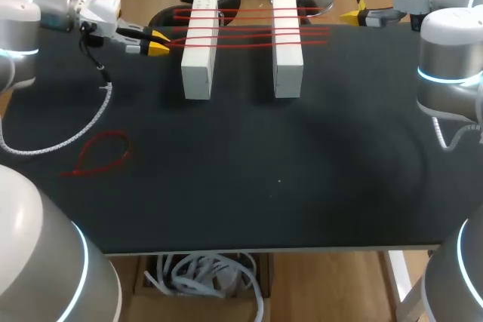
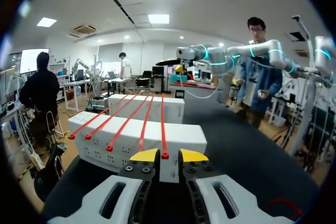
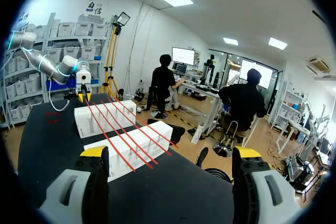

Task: Grab the tape and strap the tape.

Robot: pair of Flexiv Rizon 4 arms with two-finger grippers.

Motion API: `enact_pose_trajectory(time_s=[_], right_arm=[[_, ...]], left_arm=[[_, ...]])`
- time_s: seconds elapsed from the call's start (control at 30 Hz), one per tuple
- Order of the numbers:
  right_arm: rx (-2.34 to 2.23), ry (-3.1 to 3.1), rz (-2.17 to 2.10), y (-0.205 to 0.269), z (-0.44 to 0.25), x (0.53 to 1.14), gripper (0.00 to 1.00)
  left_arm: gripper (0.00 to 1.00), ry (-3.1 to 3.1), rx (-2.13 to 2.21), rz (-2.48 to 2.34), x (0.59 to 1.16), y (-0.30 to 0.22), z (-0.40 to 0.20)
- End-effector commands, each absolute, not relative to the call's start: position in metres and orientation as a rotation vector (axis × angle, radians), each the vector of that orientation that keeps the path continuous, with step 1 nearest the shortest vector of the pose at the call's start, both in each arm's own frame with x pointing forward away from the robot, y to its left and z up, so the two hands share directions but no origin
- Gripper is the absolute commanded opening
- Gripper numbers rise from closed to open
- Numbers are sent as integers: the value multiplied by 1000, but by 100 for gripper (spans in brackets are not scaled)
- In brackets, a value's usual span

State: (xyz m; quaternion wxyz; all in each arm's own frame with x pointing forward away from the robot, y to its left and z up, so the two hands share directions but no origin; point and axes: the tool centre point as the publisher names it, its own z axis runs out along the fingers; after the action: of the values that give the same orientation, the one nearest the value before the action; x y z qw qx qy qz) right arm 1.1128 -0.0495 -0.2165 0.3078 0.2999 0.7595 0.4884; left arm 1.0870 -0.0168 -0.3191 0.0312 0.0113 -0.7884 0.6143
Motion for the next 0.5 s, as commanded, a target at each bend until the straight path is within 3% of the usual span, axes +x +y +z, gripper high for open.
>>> enact_pose_trajectory(time_s=[0.03, 0.2, 0.4, 0.5], right_arm=[[793, 2010, 1291, -50, -217, 1113, 100], [793, 2010, 1291, -50, -217, 1113, 100], [793, 2010, 1291, -50, -217, 1113, 100], [793, 2010, 1291, -50, -217, 1113, 100]], left_arm=[[13, -2419, 33, 1895, 1089, -16, -322], [15, -2418, 28, 1897, 1089, -16, -322], [0, -2415, 29, 1898, 1089, -16, -322], [4, -2405, 26, 1908, 1089, -16, -322]])
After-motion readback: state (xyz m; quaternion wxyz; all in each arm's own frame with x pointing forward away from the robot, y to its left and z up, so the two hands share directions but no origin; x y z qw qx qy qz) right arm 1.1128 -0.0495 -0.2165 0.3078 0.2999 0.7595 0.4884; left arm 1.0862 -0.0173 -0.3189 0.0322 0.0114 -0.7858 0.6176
